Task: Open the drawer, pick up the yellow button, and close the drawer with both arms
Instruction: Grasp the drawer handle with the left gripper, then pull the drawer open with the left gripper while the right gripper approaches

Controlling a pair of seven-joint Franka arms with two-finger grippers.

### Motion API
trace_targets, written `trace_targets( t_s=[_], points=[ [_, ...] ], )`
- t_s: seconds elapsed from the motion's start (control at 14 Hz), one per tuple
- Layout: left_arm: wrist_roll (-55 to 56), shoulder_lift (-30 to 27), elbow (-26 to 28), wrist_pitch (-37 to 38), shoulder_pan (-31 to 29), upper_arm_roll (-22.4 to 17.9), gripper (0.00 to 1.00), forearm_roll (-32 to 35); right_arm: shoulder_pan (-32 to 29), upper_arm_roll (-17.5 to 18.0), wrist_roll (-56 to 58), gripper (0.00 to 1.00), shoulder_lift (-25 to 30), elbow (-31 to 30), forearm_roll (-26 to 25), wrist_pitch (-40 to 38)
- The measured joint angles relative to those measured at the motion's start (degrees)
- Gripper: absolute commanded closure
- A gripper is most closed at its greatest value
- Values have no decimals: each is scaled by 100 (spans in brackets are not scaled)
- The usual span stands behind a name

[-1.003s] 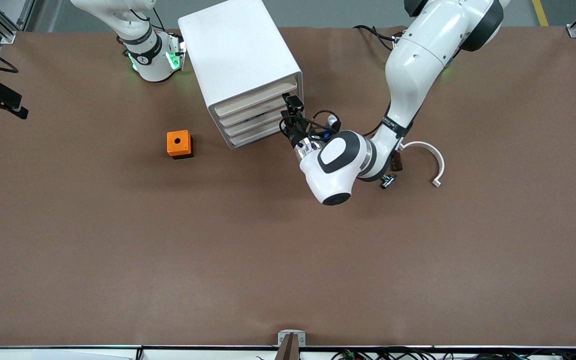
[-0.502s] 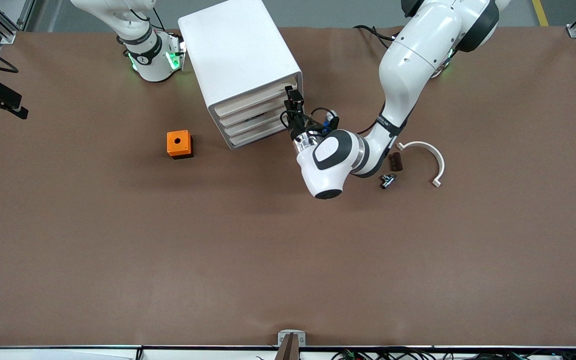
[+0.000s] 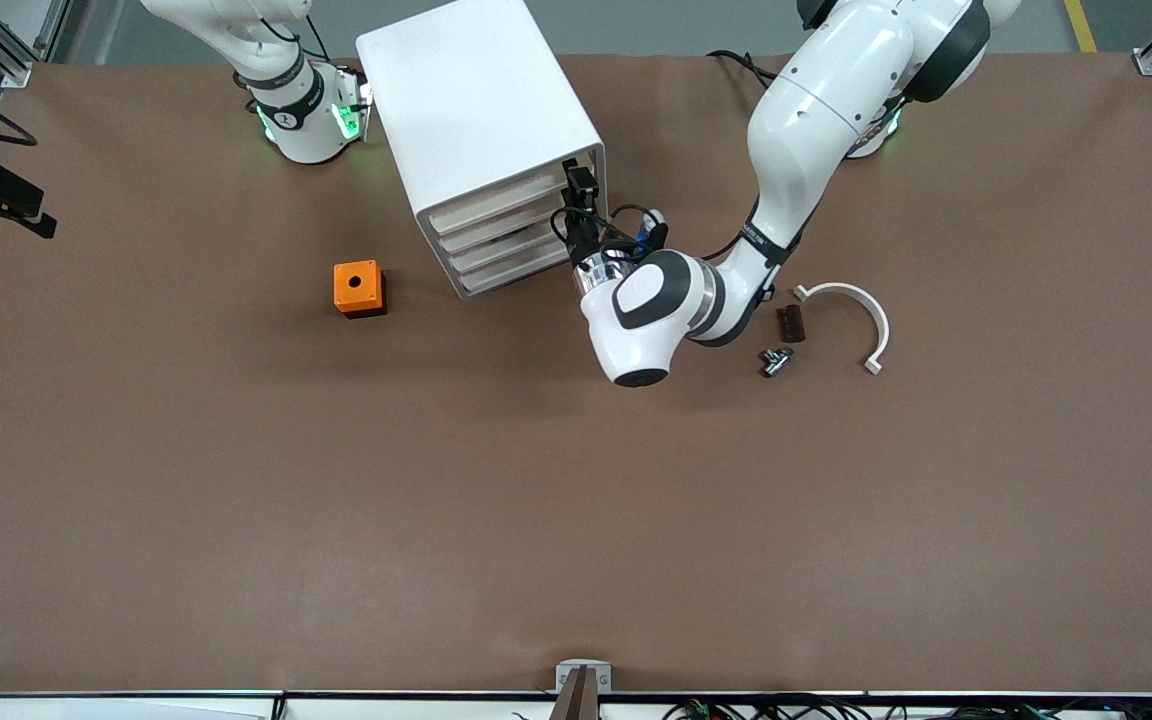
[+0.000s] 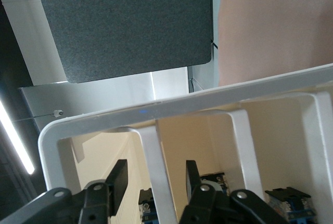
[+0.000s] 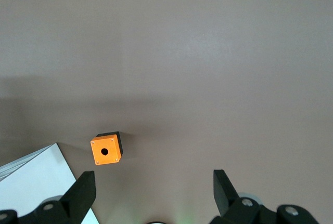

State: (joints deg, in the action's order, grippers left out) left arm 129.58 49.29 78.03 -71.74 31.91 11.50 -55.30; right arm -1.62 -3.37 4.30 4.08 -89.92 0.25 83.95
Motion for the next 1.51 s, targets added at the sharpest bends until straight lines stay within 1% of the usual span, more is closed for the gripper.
trace_targets(
  t_s=[0.29,0.43,0.57,0.79,1.08,1.51],
  points=[
    [1,1,4,-1,65,4,74,-62,-3,-16,-1,0,0,0,0,2],
    [2,21,12,-9,73,3,81,-62,-13,-50,0,0,0,4,0,13],
    [2,39,12,-9,73,3,85,-75,-13,-55,0,0,-1,62,0,29],
    [3,49,19,-24,73,-13,87,-83,-13,-60,-6,0,-5,109,0,-29],
    [57,55,32,-98,17,-60,87,-164,-3,-48,-5,0,-155,117,0,-46],
    [58,64,46,-215,-437,-88,85,-299,-4,-39,-4,0,-1018,148,-6,67]
  ],
)
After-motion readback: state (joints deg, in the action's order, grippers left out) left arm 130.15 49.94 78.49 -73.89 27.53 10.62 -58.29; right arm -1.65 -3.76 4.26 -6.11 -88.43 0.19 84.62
